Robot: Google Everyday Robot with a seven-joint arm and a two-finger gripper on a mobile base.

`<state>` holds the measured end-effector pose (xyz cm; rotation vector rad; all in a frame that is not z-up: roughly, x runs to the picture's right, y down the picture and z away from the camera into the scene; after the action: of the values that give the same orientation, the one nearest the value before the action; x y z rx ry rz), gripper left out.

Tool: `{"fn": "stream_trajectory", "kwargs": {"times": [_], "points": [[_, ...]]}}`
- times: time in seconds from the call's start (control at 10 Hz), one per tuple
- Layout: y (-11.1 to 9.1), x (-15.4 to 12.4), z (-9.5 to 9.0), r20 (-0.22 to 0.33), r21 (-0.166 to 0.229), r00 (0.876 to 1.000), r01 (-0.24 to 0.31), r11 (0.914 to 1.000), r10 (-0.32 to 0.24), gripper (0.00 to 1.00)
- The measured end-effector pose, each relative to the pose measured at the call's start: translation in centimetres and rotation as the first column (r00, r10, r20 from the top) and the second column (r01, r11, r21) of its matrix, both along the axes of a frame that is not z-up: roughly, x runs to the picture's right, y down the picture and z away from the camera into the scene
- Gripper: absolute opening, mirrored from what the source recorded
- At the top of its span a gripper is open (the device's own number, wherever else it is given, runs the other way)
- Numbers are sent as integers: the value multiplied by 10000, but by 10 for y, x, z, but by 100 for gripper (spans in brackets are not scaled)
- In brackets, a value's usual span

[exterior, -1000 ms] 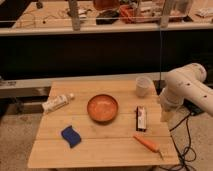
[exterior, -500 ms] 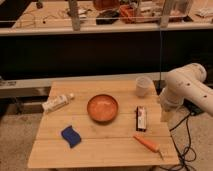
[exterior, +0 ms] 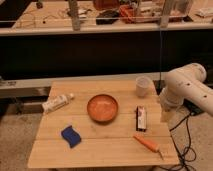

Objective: Drag the ceramic bowl in a circle

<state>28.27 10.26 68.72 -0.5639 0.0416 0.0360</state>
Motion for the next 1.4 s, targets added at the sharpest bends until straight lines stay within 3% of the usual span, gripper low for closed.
{"fn": "stream_trajectory", "kwargs": {"times": [0.1, 0.4, 0.7, 1.0, 1.1, 1.4], "points": [[-5, -17, 13, 241, 4, 9988, 433, 9991, -433, 80], [-20, -67, 43, 716, 68, 9882, 1350, 9908, -1351, 80], [-16, -81, 60, 941, -94, 9835, 1561, 9877, -1545, 80], [-16, -103, 95, 1636, 174, 9616, 2205, 9752, -2203, 80], [-15, -122, 106, 1915, 233, 9507, 2440, 9695, -2439, 80], [6, -161, 144, 2411, 347, 9282, 2835, 9583, -2833, 80]]}}
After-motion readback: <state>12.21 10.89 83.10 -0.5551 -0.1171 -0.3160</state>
